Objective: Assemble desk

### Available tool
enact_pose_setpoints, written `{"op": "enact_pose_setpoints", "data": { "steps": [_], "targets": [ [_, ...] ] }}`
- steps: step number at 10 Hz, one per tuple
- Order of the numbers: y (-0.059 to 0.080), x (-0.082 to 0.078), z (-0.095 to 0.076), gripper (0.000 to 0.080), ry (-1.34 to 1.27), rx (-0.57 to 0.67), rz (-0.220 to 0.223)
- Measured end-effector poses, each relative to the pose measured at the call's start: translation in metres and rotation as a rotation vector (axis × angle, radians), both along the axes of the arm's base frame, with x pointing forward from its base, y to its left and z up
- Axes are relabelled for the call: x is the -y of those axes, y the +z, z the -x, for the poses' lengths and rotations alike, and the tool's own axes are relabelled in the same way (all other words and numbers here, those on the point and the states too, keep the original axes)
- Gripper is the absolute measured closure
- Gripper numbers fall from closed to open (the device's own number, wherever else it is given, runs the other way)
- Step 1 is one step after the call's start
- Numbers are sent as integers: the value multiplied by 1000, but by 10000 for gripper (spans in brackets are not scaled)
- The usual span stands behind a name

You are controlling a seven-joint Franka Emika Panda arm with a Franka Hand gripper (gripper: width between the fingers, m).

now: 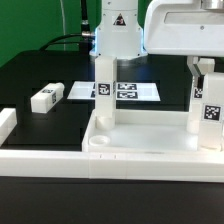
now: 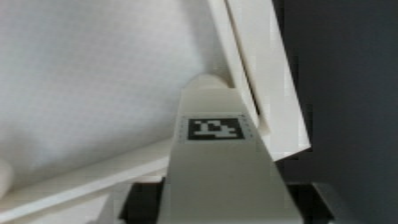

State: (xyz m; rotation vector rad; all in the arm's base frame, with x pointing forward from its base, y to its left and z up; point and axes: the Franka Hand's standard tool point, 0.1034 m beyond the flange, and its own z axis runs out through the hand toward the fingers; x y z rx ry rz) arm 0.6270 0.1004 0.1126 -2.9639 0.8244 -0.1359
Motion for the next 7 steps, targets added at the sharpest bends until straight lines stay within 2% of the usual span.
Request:
{"op": "enact_pose_setpoints", "data": {
  "steps": [2, 4, 7],
  "targets": [
    [0, 3, 0, 508, -211, -8, -28],
    [0, 5, -1, 508, -317, -11, -37],
    [0, 7, -1, 508, -371, -13, -40]
  ]
}}
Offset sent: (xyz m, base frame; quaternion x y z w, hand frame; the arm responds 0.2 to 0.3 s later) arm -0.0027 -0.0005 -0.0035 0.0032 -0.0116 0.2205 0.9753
